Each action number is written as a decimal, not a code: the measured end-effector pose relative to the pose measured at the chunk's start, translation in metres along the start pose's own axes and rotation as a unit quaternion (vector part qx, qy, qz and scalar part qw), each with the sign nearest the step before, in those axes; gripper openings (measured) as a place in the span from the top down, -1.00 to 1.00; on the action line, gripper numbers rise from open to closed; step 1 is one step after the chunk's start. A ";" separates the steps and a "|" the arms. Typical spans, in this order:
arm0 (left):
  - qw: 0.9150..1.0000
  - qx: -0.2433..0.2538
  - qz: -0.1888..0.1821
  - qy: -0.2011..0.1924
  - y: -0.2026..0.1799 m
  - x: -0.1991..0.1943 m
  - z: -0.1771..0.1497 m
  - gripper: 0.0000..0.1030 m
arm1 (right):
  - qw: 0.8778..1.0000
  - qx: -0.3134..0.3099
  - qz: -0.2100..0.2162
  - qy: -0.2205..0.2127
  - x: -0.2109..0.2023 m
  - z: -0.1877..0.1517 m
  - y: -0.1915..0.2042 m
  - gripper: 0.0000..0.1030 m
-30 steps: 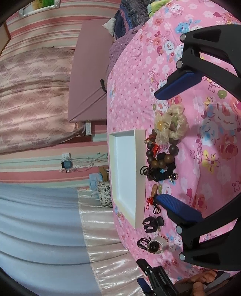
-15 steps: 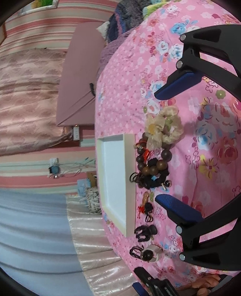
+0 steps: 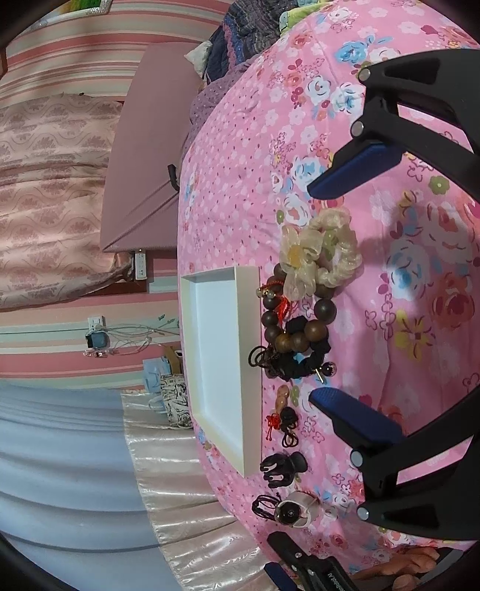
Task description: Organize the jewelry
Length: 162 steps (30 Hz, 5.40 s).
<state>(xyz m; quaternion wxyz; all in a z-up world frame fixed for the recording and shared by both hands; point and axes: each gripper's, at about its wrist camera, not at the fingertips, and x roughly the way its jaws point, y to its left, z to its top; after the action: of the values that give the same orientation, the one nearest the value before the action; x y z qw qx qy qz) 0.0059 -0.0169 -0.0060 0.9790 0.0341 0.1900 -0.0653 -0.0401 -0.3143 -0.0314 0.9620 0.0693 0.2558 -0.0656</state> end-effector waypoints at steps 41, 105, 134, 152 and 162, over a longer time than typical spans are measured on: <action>0.997 0.021 -0.006 0.077 -0.009 0.034 0.005 -0.94 | 0.992 0.002 0.032 0.120 0.079 0.020 -0.046 -0.49; 0.996 0.033 0.076 0.033 -0.051 0.063 0.022 0.11 | 1.000 0.008 0.005 0.011 0.036 0.023 -0.056 0.61; 0.998 0.058 0.031 0.001 -0.056 0.043 0.025 0.10 | 0.995 0.030 0.096 -0.021 0.026 0.026 -0.064 0.61; 0.992 -0.027 -0.081 0.096 -0.001 0.163 0.104 0.59 | 0.991 -0.005 0.128 0.047 0.135 0.124 -0.011 0.61; 0.980 -0.008 -0.098 0.175 -0.022 0.197 0.071 0.57 | 0.986 -0.024 0.113 0.122 0.184 0.102 -0.004 0.59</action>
<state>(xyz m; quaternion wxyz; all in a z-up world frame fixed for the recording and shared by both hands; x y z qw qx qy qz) 0.2098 -0.0677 -0.0152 0.9198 0.0187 0.3610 -0.1524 0.1666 -0.3522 -0.0368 0.9262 0.0826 0.3631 0.0588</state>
